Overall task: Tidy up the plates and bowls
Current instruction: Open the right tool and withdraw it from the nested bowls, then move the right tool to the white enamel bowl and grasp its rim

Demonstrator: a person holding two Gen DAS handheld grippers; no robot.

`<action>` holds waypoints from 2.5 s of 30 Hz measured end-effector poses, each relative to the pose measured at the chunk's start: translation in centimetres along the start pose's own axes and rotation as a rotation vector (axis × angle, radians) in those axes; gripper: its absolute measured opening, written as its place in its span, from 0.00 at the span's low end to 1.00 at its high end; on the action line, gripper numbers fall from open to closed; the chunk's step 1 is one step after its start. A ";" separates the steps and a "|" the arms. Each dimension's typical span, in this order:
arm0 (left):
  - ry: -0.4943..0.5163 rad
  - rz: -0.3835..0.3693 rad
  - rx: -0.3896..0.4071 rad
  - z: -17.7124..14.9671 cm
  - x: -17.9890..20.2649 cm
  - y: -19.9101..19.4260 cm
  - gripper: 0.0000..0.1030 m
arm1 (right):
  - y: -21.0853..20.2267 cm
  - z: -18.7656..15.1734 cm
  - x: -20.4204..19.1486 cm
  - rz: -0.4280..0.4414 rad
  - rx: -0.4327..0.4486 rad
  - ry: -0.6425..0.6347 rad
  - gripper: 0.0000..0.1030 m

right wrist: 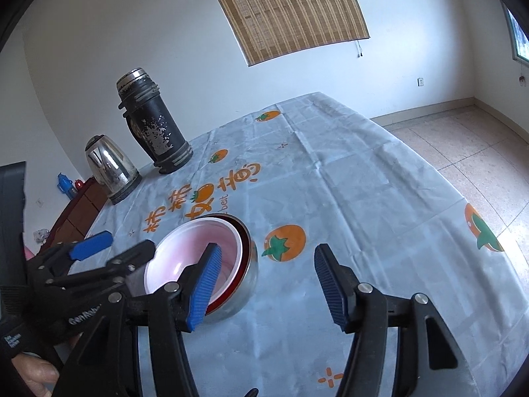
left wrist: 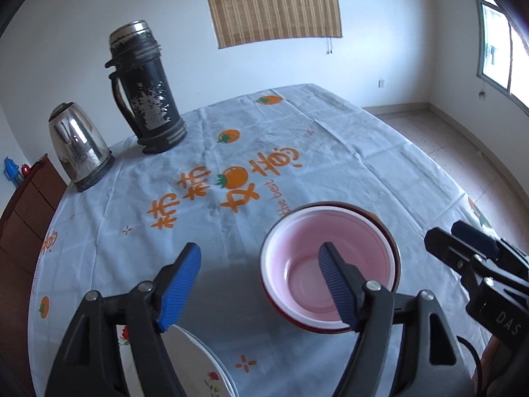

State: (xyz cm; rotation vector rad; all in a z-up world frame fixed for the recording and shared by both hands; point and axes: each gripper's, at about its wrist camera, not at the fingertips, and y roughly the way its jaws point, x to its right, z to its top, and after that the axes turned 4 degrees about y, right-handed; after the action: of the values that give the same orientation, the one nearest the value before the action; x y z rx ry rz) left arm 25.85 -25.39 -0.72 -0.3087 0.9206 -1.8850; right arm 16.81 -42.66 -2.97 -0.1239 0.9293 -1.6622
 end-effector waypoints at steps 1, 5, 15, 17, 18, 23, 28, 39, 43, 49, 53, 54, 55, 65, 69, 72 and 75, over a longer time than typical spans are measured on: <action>-0.013 0.002 0.005 -0.2 -0.2 0.1 0.73 | 0.2 -0.1 0.0 0.000 -0.003 0.003 0.59; -0.002 -0.002 -0.038 -0.7 0.5 2.1 0.73 | 0.6 -0.6 -0.2 -0.001 -0.029 -0.007 0.59; -0.004 -0.003 -0.030 -2.0 1.1 0.6 0.73 | -3.6 -1.4 -0.8 0.015 -0.028 -0.023 0.59; -0.005 0.002 -0.022 -2.8 1.0 -0.3 0.73 | -4.6 -2.0 -1.0 0.022 -0.023 -0.030 0.59; -0.011 0.005 -0.021 -3.1 0.9 -0.8 0.73 | -5.1 -2.3 -1.1 0.025 -0.019 -0.033 0.59; -0.034 0.017 -0.003 -5.6 0.2 -3.6 0.73 | -7.0 -4.6 -1.5 0.036 -0.021 -0.033 0.59; -0.051 0.077 0.037 -8.7 -0.4 -6.8 0.84 | -8.5 -7.3 -2.4 0.035 -0.016 -0.049 0.59; -0.104 0.105 0.107 -13.9 -1.8 -11.5 0.88 | -11.8 -12.4 -5.2 0.047 0.019 -0.121 0.59; -0.106 0.093 0.107 -15.0 -1.8 -12.0 0.89 | -12.9 -13.3 -5.5 0.048 0.036 -0.120 0.59; -0.119 0.069 0.103 -16.1 -2.0 -12.5 0.89 | -13.9 -14.8 -5.8 0.028 0.051 -0.135 0.59; -0.128 0.074 0.113 -16.8 -2.4 -13.1 0.89 | -14.0 -15.4 -5.7 0.020 0.050 -0.130 0.59; -0.130 0.077 0.116 -17.0 -2.4 -13.2 0.89 | -14.1 -15.6 -5.7 0.020 0.051 -0.129 0.59; -0.131 0.079 0.123 -17.3 -2.5 -13.4 0.90 | -14.2 -15.7 -5.7 0.021 0.052 -0.130 0.59; -0.140 0.117 0.156 -18.8 -3.5 -14.5 0.99 | -15.0 -16.8 -6.4 0.027 0.058 -0.161 0.59; -0.156 0.100 0.154 -19.4 -3.9 -14.5 0.99 | -15.2 -17.1 -6.6 0.026 0.064 -0.178 0.59; -0.146 0.098 0.164 -20.0 -4.1 -14.7 0.99 | -15.1 -17.4 -6.5 0.020 0.057 -0.187 0.59; -0.151 0.084 0.149 -20.4 -4.6 -14.5 0.99 | -14.6 -18.1 -6.0 0.025 0.030 -0.183 0.59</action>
State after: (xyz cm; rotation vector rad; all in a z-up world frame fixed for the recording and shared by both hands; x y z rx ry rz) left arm 6.94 -8.61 -3.55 -0.3128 0.6785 -1.8151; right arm -2.26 -28.13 -3.80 -0.2396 0.7644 -1.6114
